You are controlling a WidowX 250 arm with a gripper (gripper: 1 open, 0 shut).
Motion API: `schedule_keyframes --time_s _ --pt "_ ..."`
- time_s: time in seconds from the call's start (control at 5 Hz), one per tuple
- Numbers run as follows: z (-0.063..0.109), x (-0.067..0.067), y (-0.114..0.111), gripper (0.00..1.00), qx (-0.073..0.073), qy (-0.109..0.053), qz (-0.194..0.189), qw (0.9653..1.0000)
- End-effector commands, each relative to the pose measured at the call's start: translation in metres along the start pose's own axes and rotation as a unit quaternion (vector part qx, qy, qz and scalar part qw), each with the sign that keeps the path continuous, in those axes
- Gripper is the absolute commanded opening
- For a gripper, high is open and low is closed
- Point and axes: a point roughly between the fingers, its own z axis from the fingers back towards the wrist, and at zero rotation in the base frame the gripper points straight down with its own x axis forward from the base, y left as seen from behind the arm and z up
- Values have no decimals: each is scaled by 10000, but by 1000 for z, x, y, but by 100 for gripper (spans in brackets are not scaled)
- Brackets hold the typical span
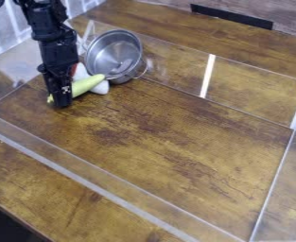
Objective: Move the green spoon to the left
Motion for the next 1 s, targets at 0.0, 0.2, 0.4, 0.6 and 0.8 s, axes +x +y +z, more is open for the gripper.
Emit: schedule_keyframes --time_s 0.0,0.2,0.4,0.6,0.8 --pt "19 -2 13 0 151 -166 52 9997" --pt "19 -2 15 0 59 -152 -8 9999" --pt "19 -2 17 0 -23 -150 -61 9999" --pt "19 -2 18 0 -108 -150 -110 9998" --pt "26 3 17 100 -124 -205 -70 9997"
